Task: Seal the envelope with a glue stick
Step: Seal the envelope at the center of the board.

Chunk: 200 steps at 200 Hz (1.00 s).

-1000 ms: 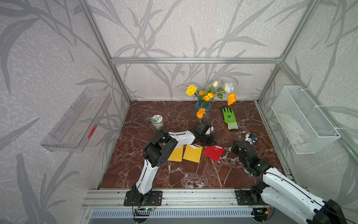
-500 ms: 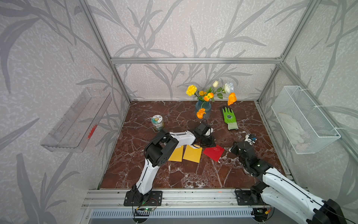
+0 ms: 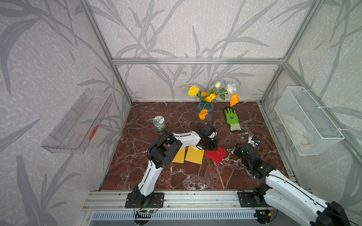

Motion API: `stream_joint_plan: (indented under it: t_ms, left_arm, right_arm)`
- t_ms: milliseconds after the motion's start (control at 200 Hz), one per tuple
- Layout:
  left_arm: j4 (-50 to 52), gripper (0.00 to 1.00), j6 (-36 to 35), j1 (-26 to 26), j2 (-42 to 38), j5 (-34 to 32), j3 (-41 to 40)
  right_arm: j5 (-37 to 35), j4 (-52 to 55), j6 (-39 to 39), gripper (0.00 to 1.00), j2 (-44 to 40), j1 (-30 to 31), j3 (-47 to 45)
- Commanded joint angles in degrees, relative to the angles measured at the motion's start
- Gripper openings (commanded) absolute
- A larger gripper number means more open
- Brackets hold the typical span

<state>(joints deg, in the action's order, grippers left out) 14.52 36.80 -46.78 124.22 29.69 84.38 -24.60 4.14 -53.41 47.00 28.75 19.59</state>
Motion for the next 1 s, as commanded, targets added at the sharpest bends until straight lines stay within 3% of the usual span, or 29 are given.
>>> stream_joint_plan:
  t_ms: [0,205,365,625,865,995]
  left_arm:
    - [5.5,0.04,-2.2,-0.5,2.1,-2.1,2.9]
    - [8.0,0.04,-2.5,-0.7,1.5,-4.1,4.3]
    - [7.7,0.02,1.7,-0.7,2.3,-6.2,4.9]
    - [1.8,0.00,12.5,-0.5,4.0,-5.3,3.1]
    - [-7.9,0.00,26.6,-0.2,4.1,-5.4,-2.1]
    - [-9.3,0.00,31.0,-0.3,3.2,-8.5,-4.2]
  right_arm:
    - [-1.3,-0.6,-0.5,0.00,-1.3,-0.3,-1.0]
    - [-1.8,-1.0,-0.6,0.00,-2.1,-0.3,-1.8]
    - [-1.4,-1.8,-0.9,0.00,-1.7,-0.4,-2.3]
    - [-1.1,-2.3,-0.8,0.00,-2.0,-0.4,-2.5]
    - [-1.4,-2.7,0.3,0.00,-2.5,-0.4,-2.8]
    - [-1.5,-2.7,0.7,0.00,-2.9,-0.5,-2.6]
